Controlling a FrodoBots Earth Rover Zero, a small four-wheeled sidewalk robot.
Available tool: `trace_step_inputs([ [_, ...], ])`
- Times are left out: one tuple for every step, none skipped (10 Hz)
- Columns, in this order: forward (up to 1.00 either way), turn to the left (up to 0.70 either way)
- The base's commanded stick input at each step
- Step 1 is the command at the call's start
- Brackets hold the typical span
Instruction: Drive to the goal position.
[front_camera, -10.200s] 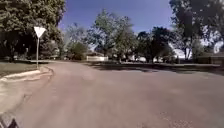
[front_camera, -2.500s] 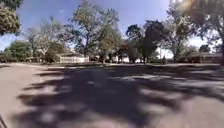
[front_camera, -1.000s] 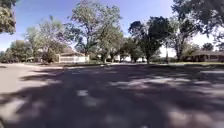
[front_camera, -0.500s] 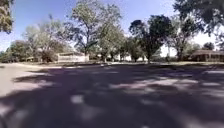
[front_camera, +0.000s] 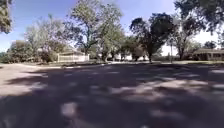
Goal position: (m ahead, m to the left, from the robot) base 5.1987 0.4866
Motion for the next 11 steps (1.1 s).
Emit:
trace_step_inputs([
  [0.70,0.00],
  [0.70,0.00],
  [0.70,0.00],
  [0.70,0.00],
  [0.70,0.00],
  [0.70,0.00],
  [0.70,0.00],
  [0.70,0.00],
  [0.70,0.00],
  [0.70,0.00],
  [0.70,0.00],
])
